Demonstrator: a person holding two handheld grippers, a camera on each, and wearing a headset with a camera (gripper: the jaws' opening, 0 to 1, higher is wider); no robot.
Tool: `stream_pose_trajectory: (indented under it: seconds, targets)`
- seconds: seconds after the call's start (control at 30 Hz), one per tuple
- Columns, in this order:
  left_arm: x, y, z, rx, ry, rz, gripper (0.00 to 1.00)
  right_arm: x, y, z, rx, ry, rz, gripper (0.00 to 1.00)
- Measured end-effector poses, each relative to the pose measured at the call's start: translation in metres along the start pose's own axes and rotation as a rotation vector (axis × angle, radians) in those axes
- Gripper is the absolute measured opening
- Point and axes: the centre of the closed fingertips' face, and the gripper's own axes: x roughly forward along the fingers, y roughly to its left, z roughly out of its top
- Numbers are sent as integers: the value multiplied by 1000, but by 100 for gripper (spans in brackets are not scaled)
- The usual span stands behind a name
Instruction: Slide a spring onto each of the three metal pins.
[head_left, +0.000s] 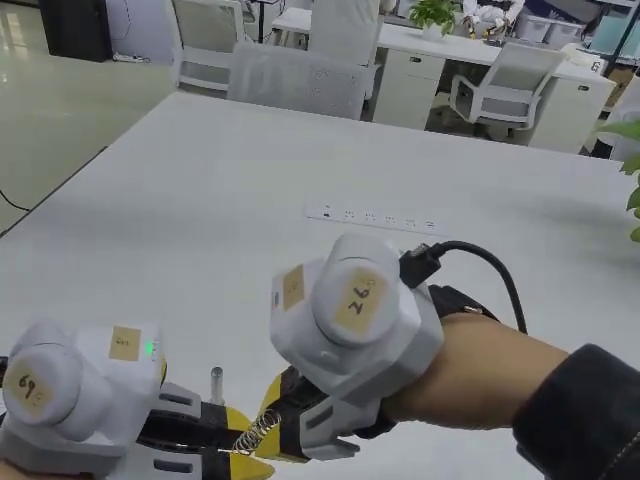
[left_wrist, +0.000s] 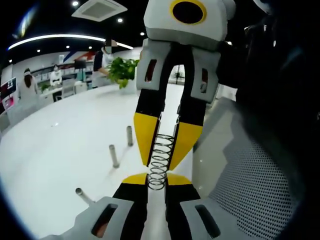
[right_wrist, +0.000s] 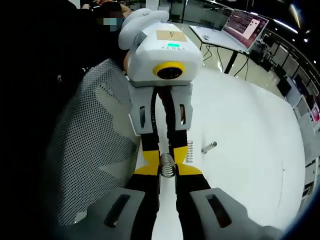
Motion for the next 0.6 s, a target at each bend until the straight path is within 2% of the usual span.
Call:
stream_pose_trajectory:
  seconds: [0.37, 0.6]
  targets:
    - [0, -2, -1, 4, 4, -8, 5, 2, 4, 10, -28, -6, 4, 8]
    - [0, -2, -1, -3, 3, -7, 5, 2, 3, 10, -26, -8, 5, 8]
